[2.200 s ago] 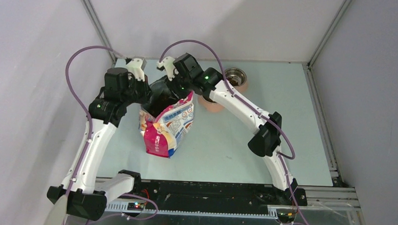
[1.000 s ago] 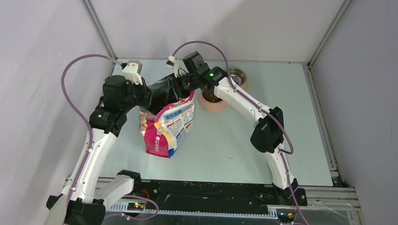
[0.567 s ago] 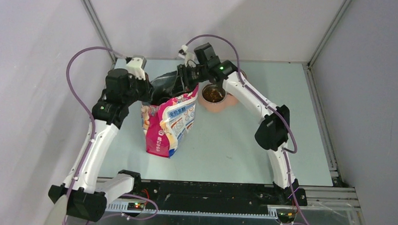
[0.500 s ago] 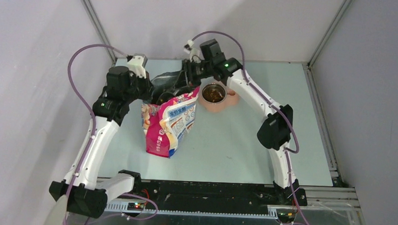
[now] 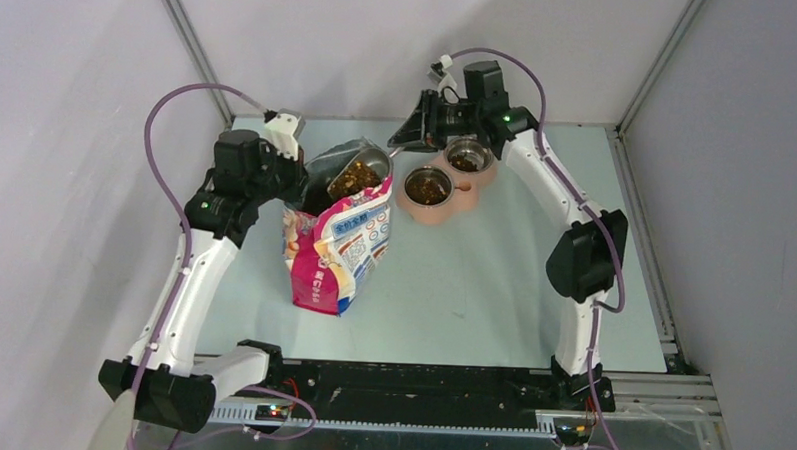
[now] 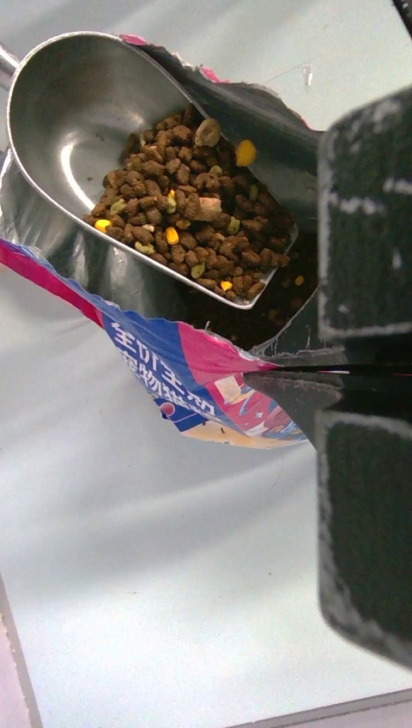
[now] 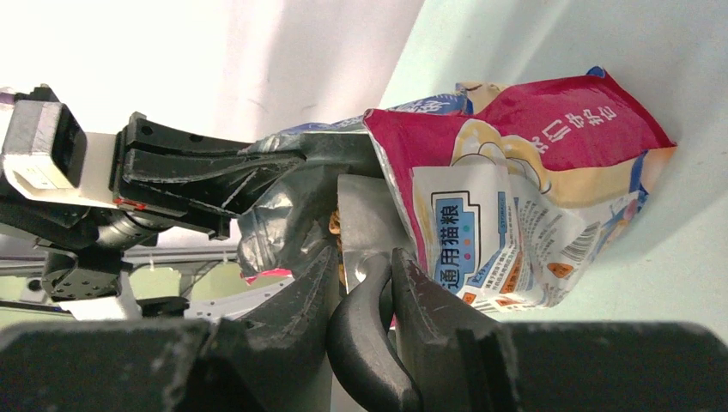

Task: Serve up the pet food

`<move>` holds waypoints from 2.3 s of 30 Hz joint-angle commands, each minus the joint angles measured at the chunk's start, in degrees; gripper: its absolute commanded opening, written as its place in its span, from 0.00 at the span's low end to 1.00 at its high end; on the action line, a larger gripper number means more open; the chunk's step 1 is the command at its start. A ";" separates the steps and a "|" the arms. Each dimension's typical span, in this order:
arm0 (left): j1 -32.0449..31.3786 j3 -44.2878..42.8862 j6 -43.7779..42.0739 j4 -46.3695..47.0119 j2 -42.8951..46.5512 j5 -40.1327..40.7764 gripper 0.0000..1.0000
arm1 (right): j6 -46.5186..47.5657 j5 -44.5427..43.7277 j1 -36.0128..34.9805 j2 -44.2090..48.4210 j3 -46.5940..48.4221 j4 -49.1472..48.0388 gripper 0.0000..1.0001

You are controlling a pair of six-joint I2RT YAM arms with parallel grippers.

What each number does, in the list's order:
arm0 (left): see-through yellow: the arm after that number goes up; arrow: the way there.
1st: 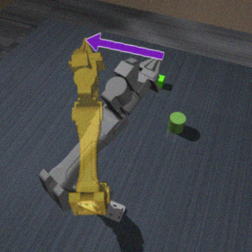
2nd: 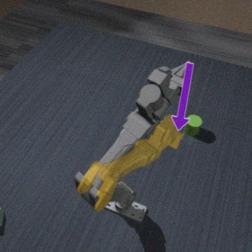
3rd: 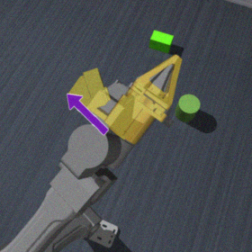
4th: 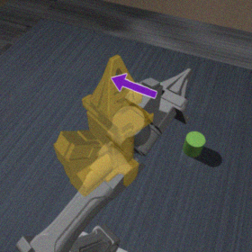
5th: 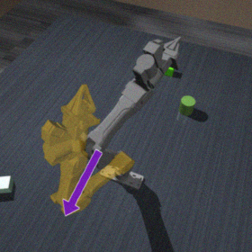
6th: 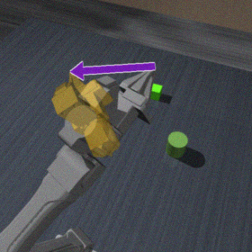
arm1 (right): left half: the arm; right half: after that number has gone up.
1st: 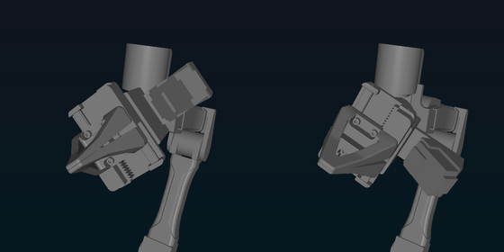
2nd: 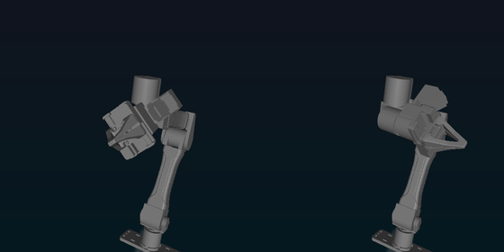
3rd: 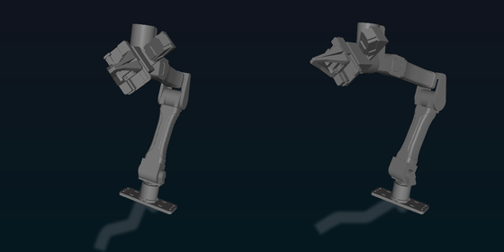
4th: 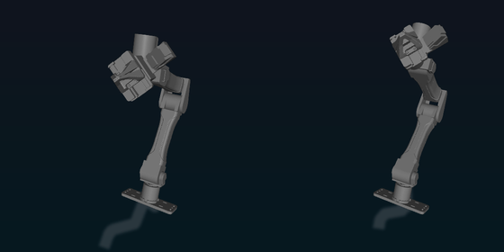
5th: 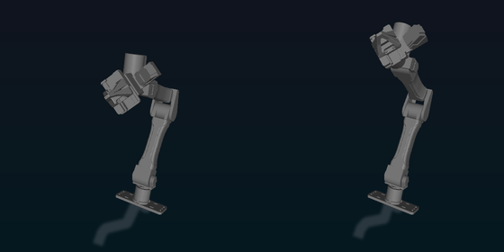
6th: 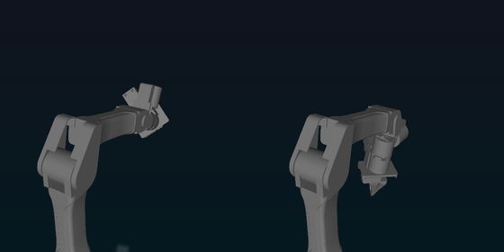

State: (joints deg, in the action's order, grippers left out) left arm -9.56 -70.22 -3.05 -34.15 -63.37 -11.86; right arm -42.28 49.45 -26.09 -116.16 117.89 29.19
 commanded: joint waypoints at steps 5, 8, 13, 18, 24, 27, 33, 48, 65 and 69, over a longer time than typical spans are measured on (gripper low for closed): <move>0.20 -4.95 -6.69 -2.76 0.62 -3.89 0.00 | -14.42 3.45 3.54 5.16 -11.89 -18.67 0.00; 0.16 -5.65 -9.33 -3.66 0.29 -4.52 0.00 | -12.31 1.02 4.41 6.31 -13.69 -19.72 0.00; 0.16 -6.63 -10.60 -4.08 -0.33 -5.11 0.00 | -2.94 -10.94 3.73 7.34 -11.06 -11.72 0.00; 0.16 -6.72 -10.49 -4.38 -0.36 -6.56 0.00 | 4.84 -17.69 2.15 9.35 -10.95 -8.68 0.00; 0.16 -5.06 -10.41 -3.82 1.38 -6.84 0.00 | 9.90 -17.93 -0.59 11.11 -10.28 -10.09 0.00; 0.16 -4.63 -10.21 -3.59 2.30 -6.93 0.00 | 10.68 -19.77 -1.18 11.58 -10.67 -9.10 0.00; 0.18 -3.89 -10.21 -3.64 2.92 -7.67 0.00 | 3.83 -16.19 0.33 12.39 -17.41 -13.84 0.00; 0.16 -3.62 -9.24 -2.91 2.13 -8.29 0.00 | -3.66 -10.61 2.79 10.52 -18.36 -20.79 0.00; 0.18 -4.22 -9.51 -3.62 1.73 -7.84 0.00 | -27.35 -2.55 6.30 10.45 -29.78 -40.28 0.00; 0.16 -3.82 -9.58 -3.46 1.93 -7.99 0.00 | -32.53 -3.36 5.92 10.55 -30.55 -38.92 0.00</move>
State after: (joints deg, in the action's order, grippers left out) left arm -9.56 -73.08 -12.53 -40.29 -63.70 -17.87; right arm -66.32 48.97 -21.87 -106.00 89.03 -4.08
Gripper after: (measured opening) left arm 0.005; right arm 0.294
